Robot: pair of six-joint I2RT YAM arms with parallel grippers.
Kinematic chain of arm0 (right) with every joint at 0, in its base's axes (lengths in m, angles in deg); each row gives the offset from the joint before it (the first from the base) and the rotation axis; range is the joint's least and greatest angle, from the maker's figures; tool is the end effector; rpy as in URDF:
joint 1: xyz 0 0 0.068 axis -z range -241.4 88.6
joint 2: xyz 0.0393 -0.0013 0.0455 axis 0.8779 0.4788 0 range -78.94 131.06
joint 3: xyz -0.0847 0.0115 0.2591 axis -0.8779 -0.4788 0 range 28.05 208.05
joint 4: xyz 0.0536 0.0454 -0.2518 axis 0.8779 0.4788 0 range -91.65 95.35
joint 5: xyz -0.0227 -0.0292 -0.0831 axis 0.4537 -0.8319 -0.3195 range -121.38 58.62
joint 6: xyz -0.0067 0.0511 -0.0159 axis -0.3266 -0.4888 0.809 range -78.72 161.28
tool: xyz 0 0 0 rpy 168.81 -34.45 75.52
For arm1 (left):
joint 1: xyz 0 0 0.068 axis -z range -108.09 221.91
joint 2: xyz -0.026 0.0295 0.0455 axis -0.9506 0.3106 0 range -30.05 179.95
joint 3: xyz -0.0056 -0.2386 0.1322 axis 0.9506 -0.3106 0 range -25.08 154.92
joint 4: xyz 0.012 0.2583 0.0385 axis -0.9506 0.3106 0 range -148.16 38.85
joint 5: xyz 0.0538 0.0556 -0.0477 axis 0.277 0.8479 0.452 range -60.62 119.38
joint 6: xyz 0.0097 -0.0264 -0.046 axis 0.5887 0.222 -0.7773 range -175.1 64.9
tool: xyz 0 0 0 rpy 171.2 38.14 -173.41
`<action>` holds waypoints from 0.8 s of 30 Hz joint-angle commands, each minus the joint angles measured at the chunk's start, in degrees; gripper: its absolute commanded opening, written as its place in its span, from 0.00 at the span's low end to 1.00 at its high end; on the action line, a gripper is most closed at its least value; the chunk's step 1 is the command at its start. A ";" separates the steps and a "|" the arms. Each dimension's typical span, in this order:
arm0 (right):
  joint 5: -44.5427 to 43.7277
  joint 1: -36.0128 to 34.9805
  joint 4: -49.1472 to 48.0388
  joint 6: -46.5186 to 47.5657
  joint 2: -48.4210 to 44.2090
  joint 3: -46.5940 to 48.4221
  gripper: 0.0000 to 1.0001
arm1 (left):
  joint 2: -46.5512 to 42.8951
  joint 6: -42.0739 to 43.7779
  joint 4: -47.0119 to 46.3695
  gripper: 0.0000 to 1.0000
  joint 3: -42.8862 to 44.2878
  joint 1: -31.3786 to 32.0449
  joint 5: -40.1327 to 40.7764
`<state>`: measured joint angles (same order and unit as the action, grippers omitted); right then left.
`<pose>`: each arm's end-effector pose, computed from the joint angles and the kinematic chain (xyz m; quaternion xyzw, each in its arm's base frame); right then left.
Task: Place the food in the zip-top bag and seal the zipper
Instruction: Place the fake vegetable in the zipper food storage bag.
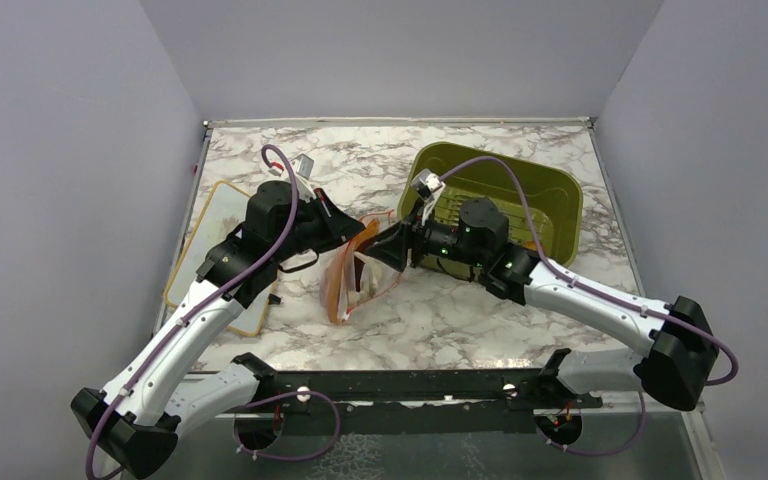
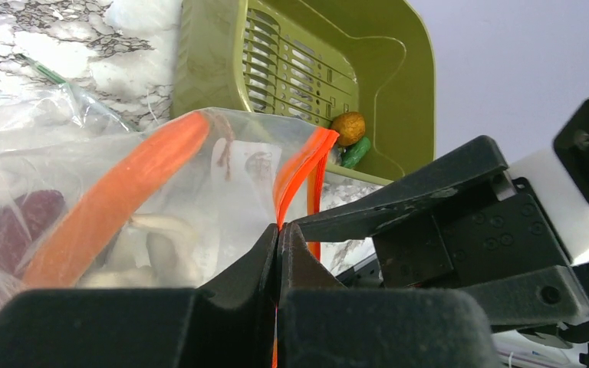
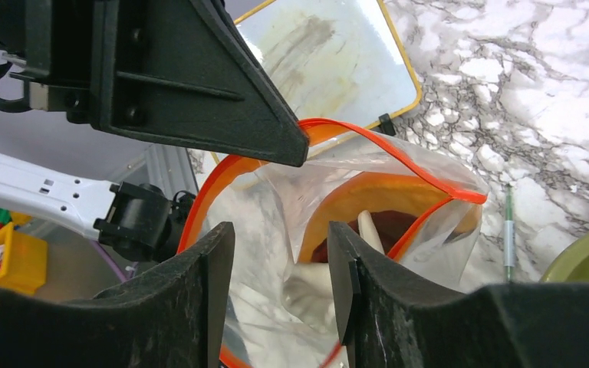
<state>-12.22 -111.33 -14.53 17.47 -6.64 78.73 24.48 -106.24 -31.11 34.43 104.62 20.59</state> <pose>0.1816 0.2340 0.3143 -0.2747 0.7044 0.4864 0.4378 0.1711 -0.1163 0.3685 -0.0901 0.8231 -0.4195 0.3720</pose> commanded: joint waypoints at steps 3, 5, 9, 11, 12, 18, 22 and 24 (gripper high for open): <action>1.59 -0.43 10.26 6.17 -3.50 5.18 0.49 | -1.73 0.88 -2.85 0.00 -0.28 0.16 -0.77; 1.90 -0.43 13.86 7.67 -4.38 7.32 0.49 | -2.31 1.24 -2.71 0.00 -0.92 0.17 -0.11; -4.29 -0.43 27.35 14.42 -5.10 13.41 0.49 | -3.34 2.49 -2.38 0.00 -1.82 0.16 1.05; -8.51 -0.43 33.52 18.20 -4.81 16.44 0.49 | -3.48 3.06 -1.95 0.00 -2.01 0.16 1.47; -10.14 -0.42 36.22 19.77 -4.64 17.66 0.49 | -3.47 3.40 -1.69 0.00 -1.98 0.16 1.54; -18.43 -0.43 48.12 24.88 -3.59 21.79 0.52 | -3.37 4.85 -0.80 0.00 -1.79 0.16 2.04; -25.69 -0.35 54.56 25.31 -1.78 21.41 0.65 | -3.56 5.40 -0.68 0.00 -1.78 0.16 2.22; -29.59 -0.28 57.32 25.20 -0.37 21.17 0.68 | -3.59 5.77 -0.47 0.00 -1.71 0.17 2.12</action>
<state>-31.37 -111.33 32.81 40.62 -9.46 99.25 22.11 -102.13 -30.71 32.94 104.62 21.68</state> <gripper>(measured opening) 0.664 0.012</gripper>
